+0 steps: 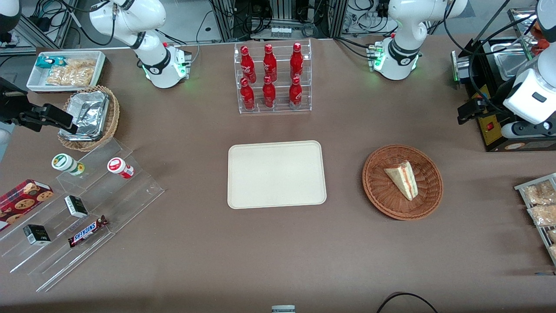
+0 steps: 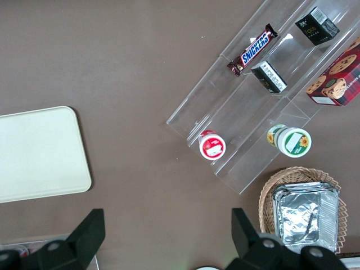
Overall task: Place sandwich from basket to tray
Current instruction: 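Move the left gripper over the wrapped sandwich in the wicker basket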
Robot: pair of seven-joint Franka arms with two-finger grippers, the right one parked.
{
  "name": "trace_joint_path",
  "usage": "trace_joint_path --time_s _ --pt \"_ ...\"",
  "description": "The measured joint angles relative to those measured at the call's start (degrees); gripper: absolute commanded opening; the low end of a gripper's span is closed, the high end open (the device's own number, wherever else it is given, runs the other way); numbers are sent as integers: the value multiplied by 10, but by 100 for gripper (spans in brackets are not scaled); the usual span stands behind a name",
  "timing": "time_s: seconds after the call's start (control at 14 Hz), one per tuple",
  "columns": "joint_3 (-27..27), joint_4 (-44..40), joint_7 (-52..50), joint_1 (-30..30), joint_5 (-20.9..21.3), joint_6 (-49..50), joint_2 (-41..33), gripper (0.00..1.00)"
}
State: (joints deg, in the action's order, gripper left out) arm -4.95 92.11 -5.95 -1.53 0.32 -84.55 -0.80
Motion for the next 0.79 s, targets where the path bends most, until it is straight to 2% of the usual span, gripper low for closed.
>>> trace_joint_path --time_s 0.36,0.79 --pt "0 2 0 0 0 3 9 100" --pt "-3 37 0 5 0 5 54 100"
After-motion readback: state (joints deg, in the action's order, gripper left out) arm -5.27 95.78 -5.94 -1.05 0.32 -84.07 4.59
